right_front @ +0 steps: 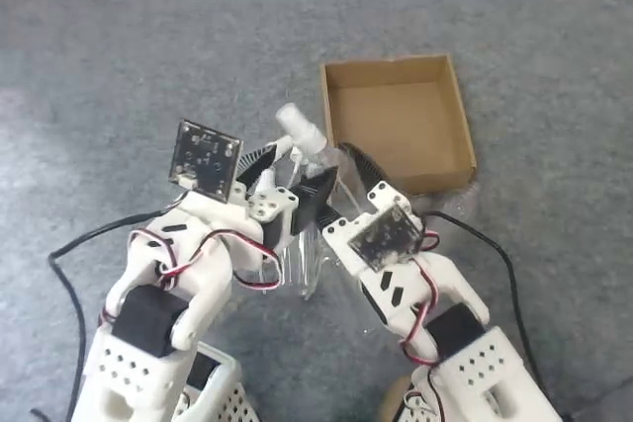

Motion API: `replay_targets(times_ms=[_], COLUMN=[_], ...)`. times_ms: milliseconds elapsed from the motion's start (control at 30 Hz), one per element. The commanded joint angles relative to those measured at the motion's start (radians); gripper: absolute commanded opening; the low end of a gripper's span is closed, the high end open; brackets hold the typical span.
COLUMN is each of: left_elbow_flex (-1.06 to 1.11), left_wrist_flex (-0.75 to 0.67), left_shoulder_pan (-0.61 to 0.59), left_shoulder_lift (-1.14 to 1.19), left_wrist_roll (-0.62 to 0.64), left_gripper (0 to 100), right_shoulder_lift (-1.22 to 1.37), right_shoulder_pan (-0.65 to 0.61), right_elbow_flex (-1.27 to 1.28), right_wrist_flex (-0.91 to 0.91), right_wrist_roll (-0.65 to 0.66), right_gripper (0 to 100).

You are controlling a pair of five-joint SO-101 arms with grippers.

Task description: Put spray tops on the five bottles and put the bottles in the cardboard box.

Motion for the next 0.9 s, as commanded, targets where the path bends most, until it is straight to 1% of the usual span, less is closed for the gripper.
replay_targets(times_ms=[0,133,233,333,467,533,633,733,867], left_elbow_flex=[-0.045,-0.051,-0.021,0.053,0.171,0.205,0.240,0.262,0.265], left_wrist_flex=[0.005,0.000,-0.017,-0.054,-0.170,-0.199,-0.201,-0.203,-0.207], left_shoulder_pan=[-0.043,-0.157,-0.196,-0.193,-0.192,-0.158,-0.071,-0.002,0.011], left_shoulder_lift=[-0.011,-0.011,-0.009,-0.009,-0.009,-0.009,-0.009,-0.009,-0.009], left_wrist_roll=[-0.002,0.003,0.002,-0.003,-0.005,-0.005,-0.006,-0.006,-0.006], left_gripper=[27,27,27,27,27,27,27,27,28], right_shoulder_lift=[0.139,0.265,0.351,0.421,0.527,0.595,0.697,0.774,0.825], right_shoulder_pan=[0.051,0.168,0.217,0.222,0.174,0.150,0.133,0.130,0.088], right_elbow_flex=[-0.106,-0.158,-0.215,-0.299,-0.483,-0.591,-0.741,-0.836,-0.859], right_wrist_flex=[-0.065,-0.133,-0.150,-0.148,-0.087,-0.030,0.045,0.111,0.151], right_wrist_roll=[-0.072,-0.107,-0.127,-0.132,-0.130,-0.130,-0.130,-0.132,-0.132], right_gripper=[0.6,0.6,0.6,0.6,0.6,0.6,0.6,0.6,0.6])
